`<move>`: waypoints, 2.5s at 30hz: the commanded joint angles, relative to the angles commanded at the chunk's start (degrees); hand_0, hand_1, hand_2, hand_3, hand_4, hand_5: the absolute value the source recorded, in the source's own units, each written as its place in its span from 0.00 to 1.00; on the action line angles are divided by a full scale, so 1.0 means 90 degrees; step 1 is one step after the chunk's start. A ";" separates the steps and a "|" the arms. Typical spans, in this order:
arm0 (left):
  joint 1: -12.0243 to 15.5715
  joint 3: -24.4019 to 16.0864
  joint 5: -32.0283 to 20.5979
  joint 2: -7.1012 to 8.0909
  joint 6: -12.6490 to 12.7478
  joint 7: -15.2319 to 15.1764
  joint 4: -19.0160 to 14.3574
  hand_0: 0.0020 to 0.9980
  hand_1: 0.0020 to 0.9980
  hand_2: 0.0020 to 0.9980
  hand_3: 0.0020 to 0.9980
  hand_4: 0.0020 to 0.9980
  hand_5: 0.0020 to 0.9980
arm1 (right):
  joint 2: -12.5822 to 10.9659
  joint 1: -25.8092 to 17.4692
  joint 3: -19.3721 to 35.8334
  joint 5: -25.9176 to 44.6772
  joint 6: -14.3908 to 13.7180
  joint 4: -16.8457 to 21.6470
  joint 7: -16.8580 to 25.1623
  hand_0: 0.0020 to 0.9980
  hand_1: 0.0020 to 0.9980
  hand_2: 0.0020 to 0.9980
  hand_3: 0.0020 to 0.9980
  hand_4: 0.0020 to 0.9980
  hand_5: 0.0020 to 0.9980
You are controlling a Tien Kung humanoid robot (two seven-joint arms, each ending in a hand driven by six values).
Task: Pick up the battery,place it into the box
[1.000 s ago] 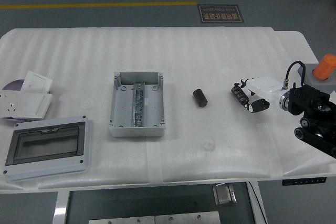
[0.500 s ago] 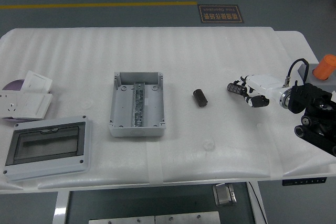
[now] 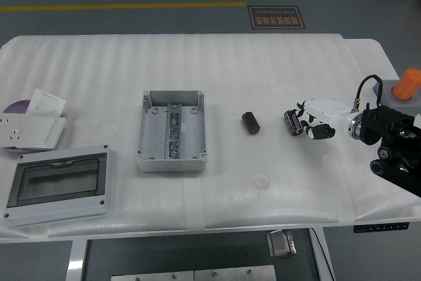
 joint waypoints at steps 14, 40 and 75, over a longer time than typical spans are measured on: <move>0.0014 -0.0025 -0.0028 0.0035 0.0038 0.0006 0.0002 0.63 0.67 0.61 0.63 0.69 0.30 | -0.0167 0.0111 0.0068 -0.0406 0.0212 0.0375 -0.0237 0.49 0.58 0.97 1.00 0.74 0.19; -0.0048 0.0058 -0.0084 0.0044 0.0012 0.0020 0.0005 0.63 0.67 0.61 0.62 0.67 0.30 | 0.0456 0.0809 -0.0483 0.0700 0.0423 0.0010 -0.0306 0.49 0.58 0.99 1.00 0.80 0.23; -0.0212 0.0155 -0.0089 0.0116 0.0034 0.0010 -0.0004 0.62 0.67 0.61 0.62 0.67 0.31 | 0.1042 0.0869 -0.0988 0.1237 0.0172 -0.0859 -0.0197 0.45 0.58 0.79 0.86 0.47 0.15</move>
